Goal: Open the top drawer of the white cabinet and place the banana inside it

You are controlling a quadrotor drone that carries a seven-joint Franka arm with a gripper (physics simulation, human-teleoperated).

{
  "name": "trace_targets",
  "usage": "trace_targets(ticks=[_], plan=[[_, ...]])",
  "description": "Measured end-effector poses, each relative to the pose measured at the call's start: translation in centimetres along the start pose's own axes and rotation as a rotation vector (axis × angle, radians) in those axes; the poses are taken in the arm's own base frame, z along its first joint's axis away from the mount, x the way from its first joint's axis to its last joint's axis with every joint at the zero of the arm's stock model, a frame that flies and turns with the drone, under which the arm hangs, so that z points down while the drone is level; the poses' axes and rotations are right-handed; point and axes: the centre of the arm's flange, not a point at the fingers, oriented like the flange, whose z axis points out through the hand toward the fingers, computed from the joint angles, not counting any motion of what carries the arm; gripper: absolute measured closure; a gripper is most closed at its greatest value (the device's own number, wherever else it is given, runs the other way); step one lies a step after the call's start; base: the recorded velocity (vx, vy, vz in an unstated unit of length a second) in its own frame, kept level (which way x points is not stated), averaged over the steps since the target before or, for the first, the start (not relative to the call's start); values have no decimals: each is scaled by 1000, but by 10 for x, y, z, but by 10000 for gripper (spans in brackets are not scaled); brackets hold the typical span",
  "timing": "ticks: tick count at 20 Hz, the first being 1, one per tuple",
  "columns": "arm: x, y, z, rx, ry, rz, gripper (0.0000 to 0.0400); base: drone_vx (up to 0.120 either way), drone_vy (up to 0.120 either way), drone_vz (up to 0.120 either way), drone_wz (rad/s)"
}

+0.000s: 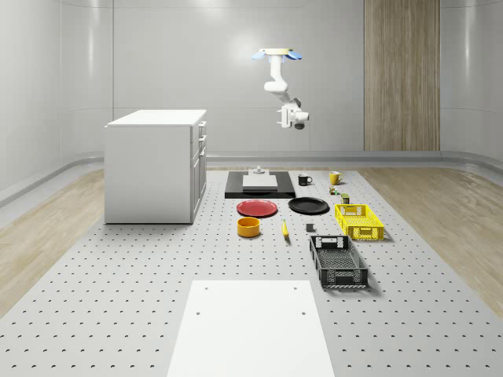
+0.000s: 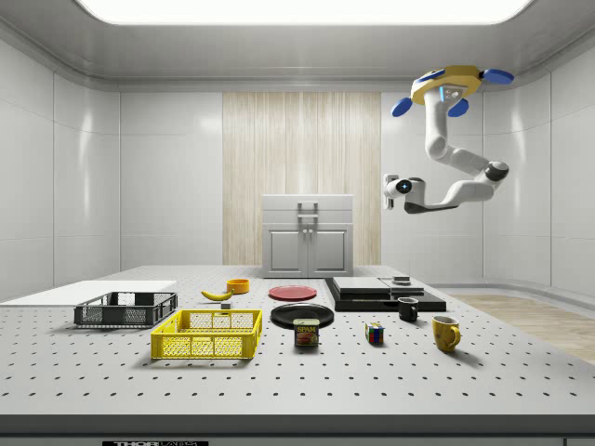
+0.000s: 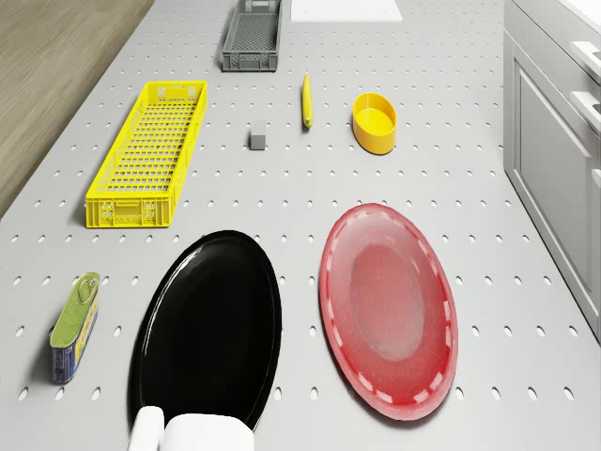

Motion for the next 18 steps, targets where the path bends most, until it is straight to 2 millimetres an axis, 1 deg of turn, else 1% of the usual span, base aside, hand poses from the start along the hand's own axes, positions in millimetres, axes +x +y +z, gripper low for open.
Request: trace_targets(ticks=[18], plan=[[0,0,0,0,0,0,0,120,-120,0,0]])
